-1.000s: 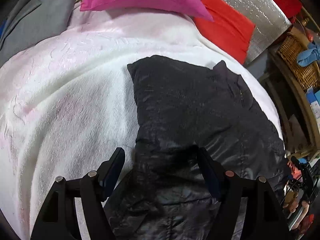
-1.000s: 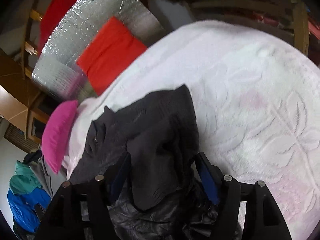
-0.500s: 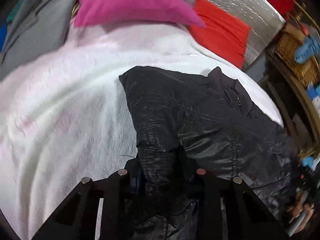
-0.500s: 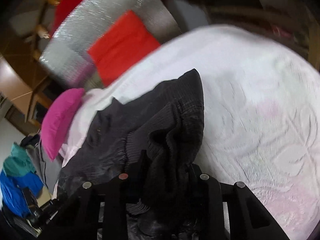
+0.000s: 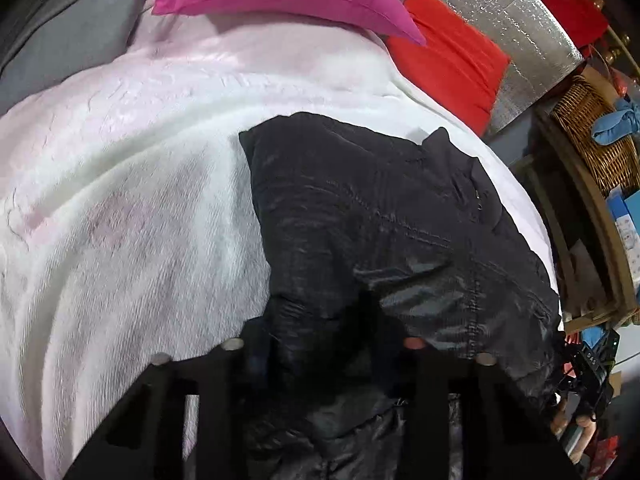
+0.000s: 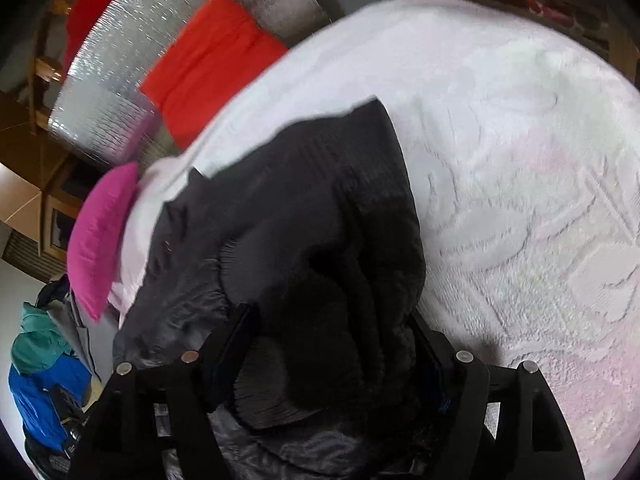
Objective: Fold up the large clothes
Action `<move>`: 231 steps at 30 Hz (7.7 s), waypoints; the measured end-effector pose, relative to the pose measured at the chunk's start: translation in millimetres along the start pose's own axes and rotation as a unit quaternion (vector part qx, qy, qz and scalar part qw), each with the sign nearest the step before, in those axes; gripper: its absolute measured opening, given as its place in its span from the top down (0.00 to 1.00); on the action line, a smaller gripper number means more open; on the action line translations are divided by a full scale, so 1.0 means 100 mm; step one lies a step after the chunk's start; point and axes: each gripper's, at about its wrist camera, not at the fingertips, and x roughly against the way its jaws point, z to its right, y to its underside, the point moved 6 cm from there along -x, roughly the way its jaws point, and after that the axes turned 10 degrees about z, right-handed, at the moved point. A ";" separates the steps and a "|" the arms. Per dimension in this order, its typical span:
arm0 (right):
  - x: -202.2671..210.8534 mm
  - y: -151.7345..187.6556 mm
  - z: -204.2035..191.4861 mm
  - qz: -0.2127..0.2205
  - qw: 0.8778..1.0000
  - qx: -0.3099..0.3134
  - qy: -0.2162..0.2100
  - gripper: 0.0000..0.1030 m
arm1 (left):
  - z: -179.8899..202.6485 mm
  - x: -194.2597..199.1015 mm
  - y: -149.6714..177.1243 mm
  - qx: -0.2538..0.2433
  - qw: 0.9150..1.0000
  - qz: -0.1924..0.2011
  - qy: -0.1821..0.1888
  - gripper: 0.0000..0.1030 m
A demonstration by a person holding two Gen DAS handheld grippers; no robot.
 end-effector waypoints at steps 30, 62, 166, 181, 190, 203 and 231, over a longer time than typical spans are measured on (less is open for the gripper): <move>-0.31 -0.35 -0.33 0.044 0.998 0.010 -0.036 0.68 | 0.13 -0.45 -0.57 -0.026 0.997 0.055 -0.041 0.74; 0.19 -0.19 -0.31 0.028 0.998 0.037 -0.031 0.50 | -0.17 -0.10 -0.25 -0.027 0.998 0.012 -0.055 0.52; 1.88 2.36 0.46 -0.059 0.984 0.139 -0.096 0.76 | -0.61 1.99 2.22 -0.054 0.995 -0.074 0.045 0.82; 2.03 2.12 0.15 -0.049 0.978 0.124 -0.158 0.81 | -0.56 2.11 2.04 -0.021 0.993 -0.068 0.090 0.92; 2.20 1.22 -0.40 0.077 0.965 0.086 -0.236 0.82 | -0.14 2.39 0.98 -0.020 0.986 0.022 0.164 0.92; 0.89 -0.55 -1.29 0.166 0.968 0.068 -0.176 0.83 | 0.44 1.14 -1.00 -0.039 0.984 0.102 0.143 0.91; -0.21 -1.46 -0.37 0.138 0.921 -0.230 -0.283 0.11 | -0.30 -0.20 -1.84 0.163 0.966 0.124 0.156 0.25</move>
